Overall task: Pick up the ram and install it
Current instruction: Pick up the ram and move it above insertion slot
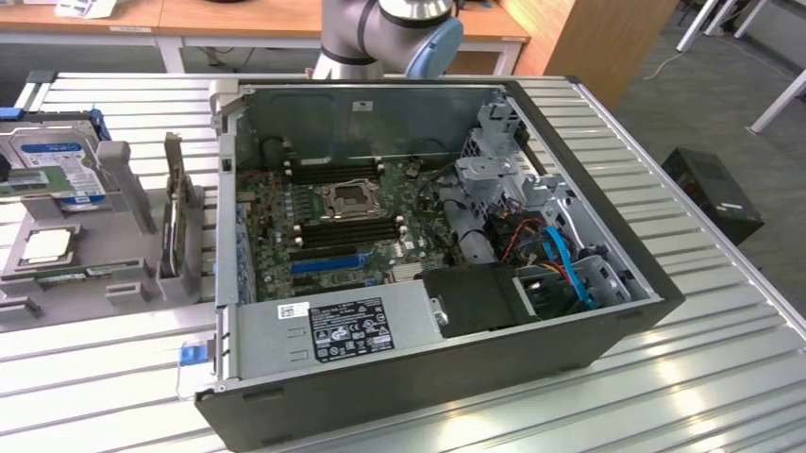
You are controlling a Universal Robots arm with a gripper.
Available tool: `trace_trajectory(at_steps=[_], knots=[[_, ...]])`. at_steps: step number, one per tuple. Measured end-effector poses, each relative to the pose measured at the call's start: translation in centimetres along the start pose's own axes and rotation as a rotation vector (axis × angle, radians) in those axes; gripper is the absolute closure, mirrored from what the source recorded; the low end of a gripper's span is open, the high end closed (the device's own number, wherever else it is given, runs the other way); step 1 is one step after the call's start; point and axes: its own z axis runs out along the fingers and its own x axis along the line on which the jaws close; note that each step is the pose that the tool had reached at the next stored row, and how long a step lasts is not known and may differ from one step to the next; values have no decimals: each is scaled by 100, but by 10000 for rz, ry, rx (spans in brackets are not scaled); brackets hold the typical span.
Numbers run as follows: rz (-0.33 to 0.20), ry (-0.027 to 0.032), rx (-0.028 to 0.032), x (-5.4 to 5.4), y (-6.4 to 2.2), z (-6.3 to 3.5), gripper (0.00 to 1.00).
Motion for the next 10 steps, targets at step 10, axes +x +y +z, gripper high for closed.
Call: trace_trajectory(at_steps=[10], knots=[[0, -1, 1, -2, 4, -155, 88]])
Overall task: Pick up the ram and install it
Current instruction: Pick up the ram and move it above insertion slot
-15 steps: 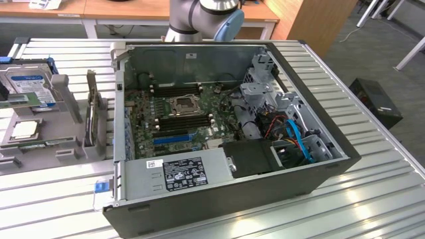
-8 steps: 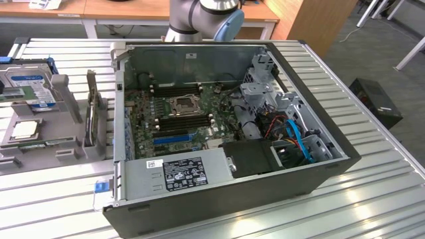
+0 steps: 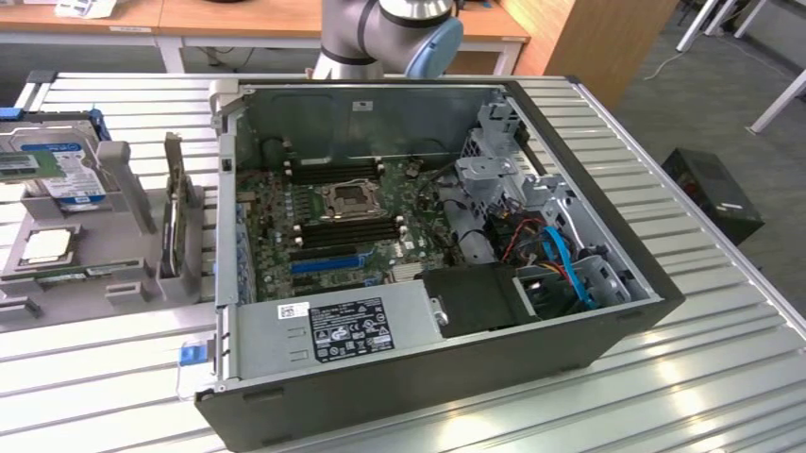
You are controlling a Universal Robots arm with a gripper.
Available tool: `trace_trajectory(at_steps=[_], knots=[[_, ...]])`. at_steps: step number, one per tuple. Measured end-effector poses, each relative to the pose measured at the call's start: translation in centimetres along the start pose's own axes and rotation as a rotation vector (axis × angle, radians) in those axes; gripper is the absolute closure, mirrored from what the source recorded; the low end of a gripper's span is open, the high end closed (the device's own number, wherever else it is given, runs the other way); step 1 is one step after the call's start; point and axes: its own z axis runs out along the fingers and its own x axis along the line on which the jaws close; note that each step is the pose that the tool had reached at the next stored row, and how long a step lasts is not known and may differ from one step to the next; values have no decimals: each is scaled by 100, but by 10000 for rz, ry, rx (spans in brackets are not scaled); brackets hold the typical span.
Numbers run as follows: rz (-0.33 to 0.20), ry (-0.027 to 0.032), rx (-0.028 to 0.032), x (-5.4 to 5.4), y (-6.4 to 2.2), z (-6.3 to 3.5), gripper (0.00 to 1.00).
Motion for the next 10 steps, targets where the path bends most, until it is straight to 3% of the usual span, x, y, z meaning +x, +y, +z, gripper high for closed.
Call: trace_trajectory(at_steps=[10], knots=[[-3, 3, -4, 1, -9, -8, 88]])
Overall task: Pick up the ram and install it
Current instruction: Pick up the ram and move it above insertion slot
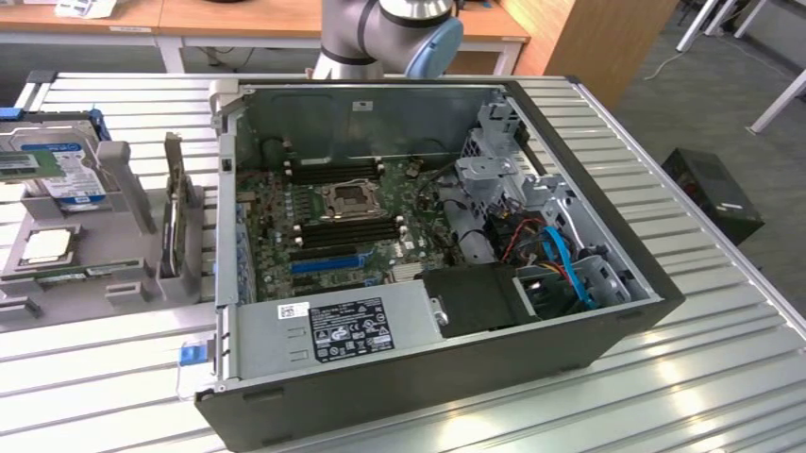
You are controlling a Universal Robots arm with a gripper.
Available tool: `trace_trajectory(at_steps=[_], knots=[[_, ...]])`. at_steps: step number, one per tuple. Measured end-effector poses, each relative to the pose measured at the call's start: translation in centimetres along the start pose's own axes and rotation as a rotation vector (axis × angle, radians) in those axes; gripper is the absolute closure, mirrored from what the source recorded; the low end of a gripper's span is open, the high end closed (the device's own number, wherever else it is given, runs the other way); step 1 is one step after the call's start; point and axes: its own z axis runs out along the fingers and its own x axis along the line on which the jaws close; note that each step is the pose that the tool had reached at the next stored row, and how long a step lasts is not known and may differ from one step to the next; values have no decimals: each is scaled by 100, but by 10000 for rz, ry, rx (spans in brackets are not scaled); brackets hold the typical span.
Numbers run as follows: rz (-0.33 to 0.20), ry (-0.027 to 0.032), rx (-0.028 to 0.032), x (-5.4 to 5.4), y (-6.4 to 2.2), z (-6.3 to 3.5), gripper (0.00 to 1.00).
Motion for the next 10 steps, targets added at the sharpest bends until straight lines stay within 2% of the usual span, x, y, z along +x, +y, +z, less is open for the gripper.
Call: trace_trajectory(at_steps=[10], knots=[[-19, -2, 3, 4, -134, -1, 88]])
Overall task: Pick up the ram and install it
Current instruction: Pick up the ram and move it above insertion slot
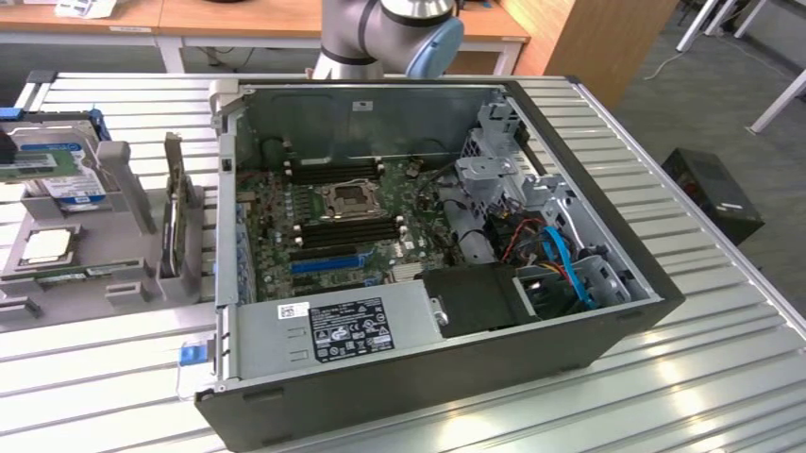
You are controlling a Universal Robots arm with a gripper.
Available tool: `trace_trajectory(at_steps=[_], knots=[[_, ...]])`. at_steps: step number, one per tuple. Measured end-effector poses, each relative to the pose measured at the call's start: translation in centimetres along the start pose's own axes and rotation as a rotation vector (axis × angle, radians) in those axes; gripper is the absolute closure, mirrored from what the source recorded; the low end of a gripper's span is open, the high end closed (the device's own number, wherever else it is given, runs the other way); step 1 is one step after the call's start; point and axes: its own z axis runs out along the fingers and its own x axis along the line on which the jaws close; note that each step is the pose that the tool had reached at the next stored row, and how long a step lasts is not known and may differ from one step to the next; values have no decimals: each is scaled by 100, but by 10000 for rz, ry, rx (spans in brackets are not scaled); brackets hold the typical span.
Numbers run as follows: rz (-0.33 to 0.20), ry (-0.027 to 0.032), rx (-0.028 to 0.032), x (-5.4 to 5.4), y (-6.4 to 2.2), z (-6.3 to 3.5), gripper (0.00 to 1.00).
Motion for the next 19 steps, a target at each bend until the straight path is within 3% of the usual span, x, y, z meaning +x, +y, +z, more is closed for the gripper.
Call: trace_trajectory(at_steps=[19], knots=[[-49, 1, -2, 15, -420, -9, 88]])
